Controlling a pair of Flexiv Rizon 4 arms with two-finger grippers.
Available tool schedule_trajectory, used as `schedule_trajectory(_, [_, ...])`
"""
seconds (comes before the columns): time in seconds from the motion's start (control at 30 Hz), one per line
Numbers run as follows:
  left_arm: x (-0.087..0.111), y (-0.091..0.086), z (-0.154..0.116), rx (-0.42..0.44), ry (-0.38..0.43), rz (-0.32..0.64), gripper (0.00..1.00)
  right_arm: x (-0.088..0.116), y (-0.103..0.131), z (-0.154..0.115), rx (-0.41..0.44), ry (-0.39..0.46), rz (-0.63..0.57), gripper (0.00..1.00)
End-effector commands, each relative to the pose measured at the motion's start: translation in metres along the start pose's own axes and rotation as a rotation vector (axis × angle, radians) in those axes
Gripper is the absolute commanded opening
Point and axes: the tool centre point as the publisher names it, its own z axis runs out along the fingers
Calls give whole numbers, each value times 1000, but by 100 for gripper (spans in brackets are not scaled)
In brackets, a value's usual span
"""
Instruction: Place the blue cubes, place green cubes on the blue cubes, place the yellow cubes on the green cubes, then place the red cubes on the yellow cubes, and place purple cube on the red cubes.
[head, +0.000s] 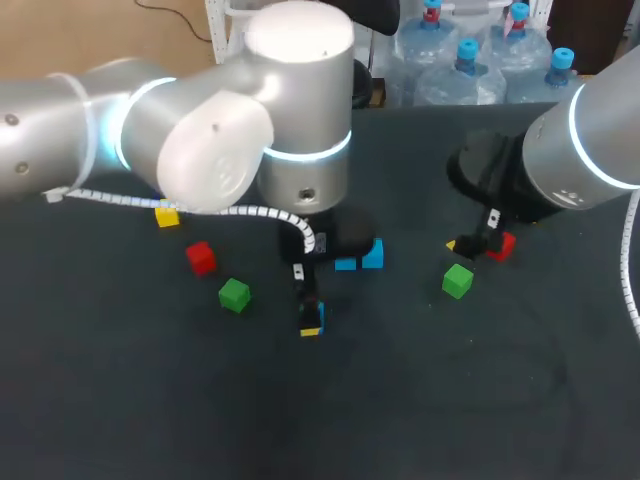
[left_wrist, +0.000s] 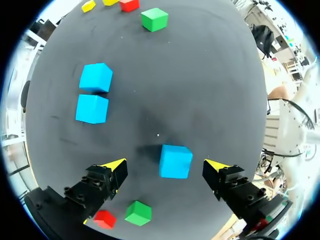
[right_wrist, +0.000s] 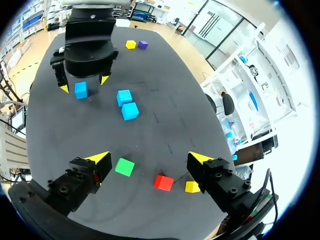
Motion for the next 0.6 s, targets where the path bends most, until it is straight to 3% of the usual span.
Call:
schedule_trajectory(0.03, [9, -6, 2, -15, -38, 4, 100, 2, 2, 0, 12, -4, 2, 100])
schedule_trajectory(0.33, [11, -2, 2, -41, -43, 9, 100, 2, 2, 0, 12, -4, 2, 100])
schedule_trajectory(0.6, [-3, -8, 2, -48, -48, 84, 100, 2, 2, 0, 12, -4, 2, 100])
